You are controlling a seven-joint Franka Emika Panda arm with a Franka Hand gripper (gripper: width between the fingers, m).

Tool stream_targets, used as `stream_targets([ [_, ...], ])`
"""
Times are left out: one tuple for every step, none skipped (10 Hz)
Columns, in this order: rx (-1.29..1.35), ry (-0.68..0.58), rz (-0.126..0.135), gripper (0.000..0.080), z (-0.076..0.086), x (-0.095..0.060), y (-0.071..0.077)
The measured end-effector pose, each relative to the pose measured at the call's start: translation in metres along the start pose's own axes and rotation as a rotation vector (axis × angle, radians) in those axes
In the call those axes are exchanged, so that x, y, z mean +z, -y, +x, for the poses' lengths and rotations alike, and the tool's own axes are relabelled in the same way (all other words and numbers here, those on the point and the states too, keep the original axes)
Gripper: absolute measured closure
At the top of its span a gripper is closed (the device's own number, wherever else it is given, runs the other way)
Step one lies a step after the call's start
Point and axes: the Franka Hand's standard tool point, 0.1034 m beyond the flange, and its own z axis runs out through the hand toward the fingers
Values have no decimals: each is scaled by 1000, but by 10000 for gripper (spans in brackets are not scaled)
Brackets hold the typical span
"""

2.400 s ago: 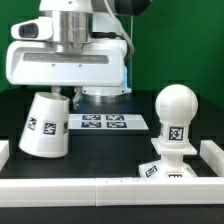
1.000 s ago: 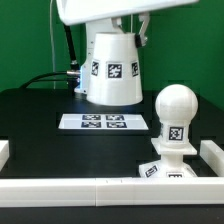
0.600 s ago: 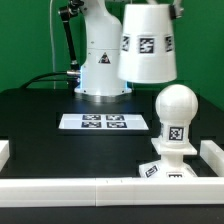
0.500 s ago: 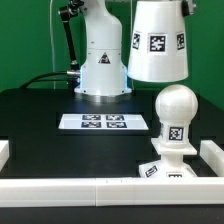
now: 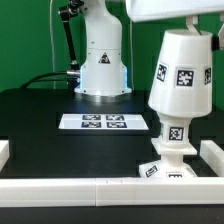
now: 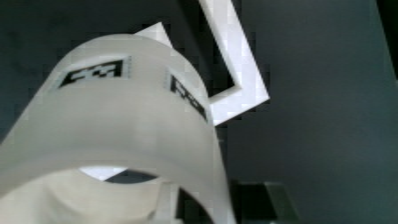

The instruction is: Assemble lamp

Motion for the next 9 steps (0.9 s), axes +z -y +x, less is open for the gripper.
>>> stream_targets([
  [-1, -1, -4, 755, -4, 9, -1],
  [-2, 0, -9, 755, -8, 18, -3],
  [-4, -4, -15, 755, -10, 28, -6],
  [-4, -10, -18, 755, -11, 35, -9],
  [-5, -18, -20, 755, -12, 40, -12],
  [-5, -18, -23, 755, -12, 45, -16],
  [-3, -16, -24, 755, -12, 46, -17],
  [-5, -15, -25, 755, -11, 45, -18],
  [-6, -17, -24, 689, -10, 44, -21],
])
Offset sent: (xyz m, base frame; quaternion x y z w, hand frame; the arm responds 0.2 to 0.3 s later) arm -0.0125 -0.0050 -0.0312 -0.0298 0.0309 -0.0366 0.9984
